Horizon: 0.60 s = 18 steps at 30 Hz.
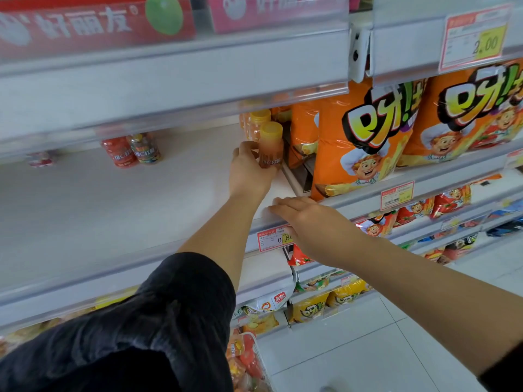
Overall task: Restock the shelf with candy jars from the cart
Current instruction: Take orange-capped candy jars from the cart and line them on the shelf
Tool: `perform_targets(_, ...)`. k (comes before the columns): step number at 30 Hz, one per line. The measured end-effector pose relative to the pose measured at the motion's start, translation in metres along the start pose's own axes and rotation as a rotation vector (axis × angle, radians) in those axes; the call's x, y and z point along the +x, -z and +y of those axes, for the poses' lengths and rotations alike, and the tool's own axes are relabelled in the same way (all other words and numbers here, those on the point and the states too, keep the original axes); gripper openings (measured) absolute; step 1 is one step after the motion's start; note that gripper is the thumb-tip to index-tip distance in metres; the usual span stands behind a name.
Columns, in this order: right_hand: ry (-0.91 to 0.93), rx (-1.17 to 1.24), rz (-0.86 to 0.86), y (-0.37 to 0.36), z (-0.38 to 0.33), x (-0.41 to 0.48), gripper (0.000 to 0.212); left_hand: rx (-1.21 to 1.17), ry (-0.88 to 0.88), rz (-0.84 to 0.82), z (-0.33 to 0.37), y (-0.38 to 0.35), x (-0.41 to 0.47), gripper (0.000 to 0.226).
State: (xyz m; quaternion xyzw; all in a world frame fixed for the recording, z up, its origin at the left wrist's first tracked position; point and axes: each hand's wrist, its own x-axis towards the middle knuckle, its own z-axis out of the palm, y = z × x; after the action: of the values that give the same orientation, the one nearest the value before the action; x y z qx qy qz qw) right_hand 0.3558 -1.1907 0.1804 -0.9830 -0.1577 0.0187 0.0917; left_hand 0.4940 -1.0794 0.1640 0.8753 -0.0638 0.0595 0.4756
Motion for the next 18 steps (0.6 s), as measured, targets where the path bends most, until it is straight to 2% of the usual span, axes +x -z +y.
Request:
perform_targets(6,0.009,-0.01,0.007,0.0009,-0.0005,-0.0003,0.06,0.053,0.01,-0.005,0.0038,-0.0023,0.0011,0.056)
perform_targets(18,0.013,-0.024,0.009,-0.0007,-0.0009,0.0006,0.06,0.015,0.078,0.058,0.006,-0.0007,0.0016,0.057)
